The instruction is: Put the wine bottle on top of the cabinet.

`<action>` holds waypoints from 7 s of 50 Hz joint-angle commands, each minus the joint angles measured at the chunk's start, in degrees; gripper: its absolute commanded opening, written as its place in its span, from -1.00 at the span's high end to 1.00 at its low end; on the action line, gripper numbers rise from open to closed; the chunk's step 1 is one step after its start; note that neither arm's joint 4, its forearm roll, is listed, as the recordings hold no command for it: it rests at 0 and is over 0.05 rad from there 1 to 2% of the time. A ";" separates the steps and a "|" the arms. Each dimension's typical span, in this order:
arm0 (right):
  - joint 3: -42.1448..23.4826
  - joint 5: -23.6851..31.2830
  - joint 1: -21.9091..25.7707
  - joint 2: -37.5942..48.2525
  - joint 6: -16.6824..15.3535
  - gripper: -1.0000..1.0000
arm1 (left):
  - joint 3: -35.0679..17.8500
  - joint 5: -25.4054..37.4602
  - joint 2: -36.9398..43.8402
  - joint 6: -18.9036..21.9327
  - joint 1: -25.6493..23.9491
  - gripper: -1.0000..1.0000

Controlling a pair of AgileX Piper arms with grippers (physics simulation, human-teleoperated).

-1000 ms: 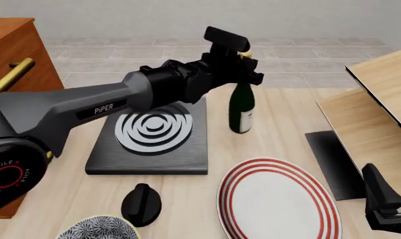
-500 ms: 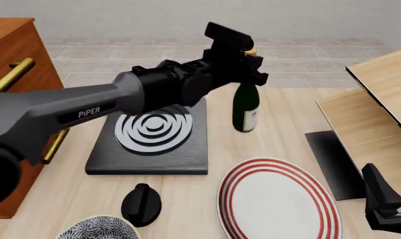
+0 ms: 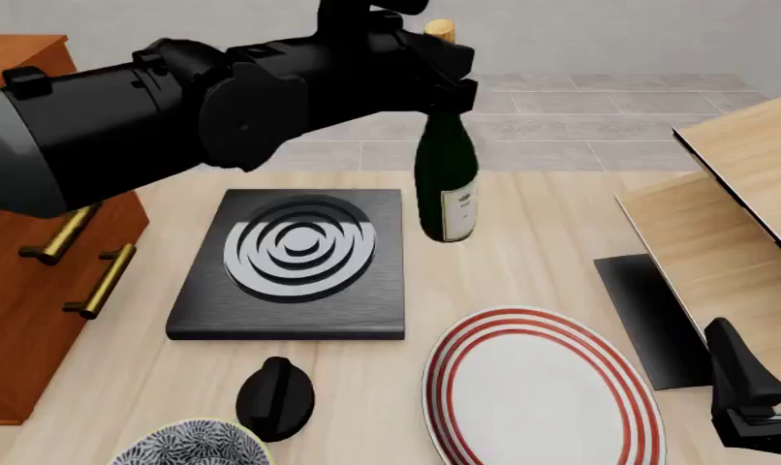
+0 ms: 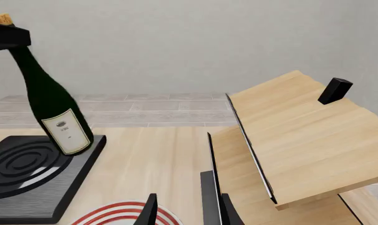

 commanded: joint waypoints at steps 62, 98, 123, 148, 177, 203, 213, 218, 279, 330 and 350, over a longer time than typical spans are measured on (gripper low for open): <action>0.00 -0.01 0.00 0.02 0.01 -1.00 | 24.81 6.82 -35.47 0.42 1.29 1.00; 0.00 -0.01 0.00 0.01 0.00 -1.00 | 14.54 27.88 -40.34 6.36 5.04 1.00; 0.00 0.00 -0.01 -0.01 0.00 -1.00 | 3.71 42.54 -41.83 7.75 9.64 1.00; 0.00 0.01 -0.01 -0.03 -0.02 -1.00 | -9.53 53.15 -40.27 8.71 19.43 1.00; 0.00 0.01 -0.01 -0.01 0.00 -1.00 | -23.94 60.75 -34.87 10.31 31.40 1.00; 0.00 0.01 0.00 -0.02 0.00 -1.00 | -34.45 66.04 -31.09 11.32 41.42 1.00; 0.00 0.00 0.01 -0.01 0.00 -1.00 | -33.31 66.07 -31.95 11.56 46.78 1.00; 0.00 0.00 0.00 0.01 0.01 -1.00 | -33.74 66.07 -31.61 12.06 49.66 1.00; 0.00 -0.03 0.01 0.05 0.01 -1.00 | -25.47 45.27 -18.17 12.33 73.69 1.00; 0.00 0.01 0.01 -0.01 0.00 -1.00 | -1.28 34.96 -26.73 9.56 72.41 1.00; 0.00 0.00 0.00 -0.01 -0.01 -1.00 | -2.68 35.95 -26.83 9.69 72.43 -1.00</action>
